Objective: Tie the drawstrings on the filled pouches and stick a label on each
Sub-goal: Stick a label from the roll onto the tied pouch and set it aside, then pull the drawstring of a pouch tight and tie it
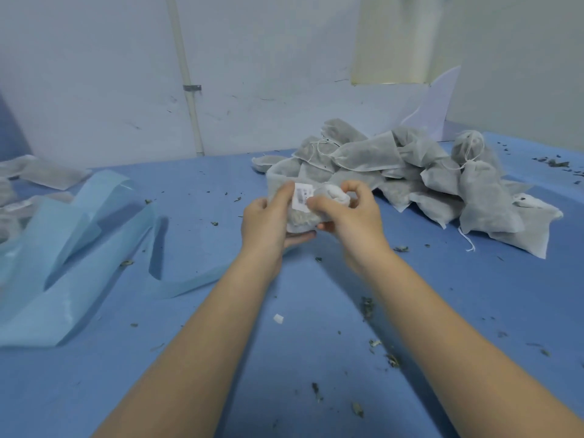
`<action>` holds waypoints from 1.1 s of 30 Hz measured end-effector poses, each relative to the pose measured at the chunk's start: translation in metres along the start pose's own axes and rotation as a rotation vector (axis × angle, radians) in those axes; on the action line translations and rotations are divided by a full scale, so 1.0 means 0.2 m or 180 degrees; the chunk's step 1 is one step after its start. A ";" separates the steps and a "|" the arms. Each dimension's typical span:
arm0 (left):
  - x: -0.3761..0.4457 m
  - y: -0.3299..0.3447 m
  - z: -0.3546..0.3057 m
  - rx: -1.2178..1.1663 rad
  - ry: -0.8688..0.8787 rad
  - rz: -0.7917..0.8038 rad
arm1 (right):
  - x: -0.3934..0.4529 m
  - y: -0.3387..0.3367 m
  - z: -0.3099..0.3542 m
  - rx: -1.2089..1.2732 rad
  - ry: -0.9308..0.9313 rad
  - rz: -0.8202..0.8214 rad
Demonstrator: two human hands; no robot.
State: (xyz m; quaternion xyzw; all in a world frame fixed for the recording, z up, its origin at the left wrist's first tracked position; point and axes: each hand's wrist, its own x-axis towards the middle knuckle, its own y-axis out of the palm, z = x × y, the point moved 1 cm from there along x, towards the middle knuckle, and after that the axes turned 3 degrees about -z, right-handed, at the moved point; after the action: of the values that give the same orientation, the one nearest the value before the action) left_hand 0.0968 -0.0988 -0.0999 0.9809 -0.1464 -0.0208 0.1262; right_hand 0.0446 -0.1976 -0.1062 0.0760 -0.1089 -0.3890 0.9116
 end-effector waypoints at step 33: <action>0.46 0.54 0.22 0.3345 0.1010 0.0237 | 0.35 -0.32 -0.01 -0.0573 0.0240 -0.0344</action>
State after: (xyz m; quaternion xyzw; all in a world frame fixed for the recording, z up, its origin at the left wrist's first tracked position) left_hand 0.1501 -0.2370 -0.1155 0.8972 -0.1509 0.2077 -0.3595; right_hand 0.0469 -0.2918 -0.1123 0.0142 -0.0349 -0.4427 0.8959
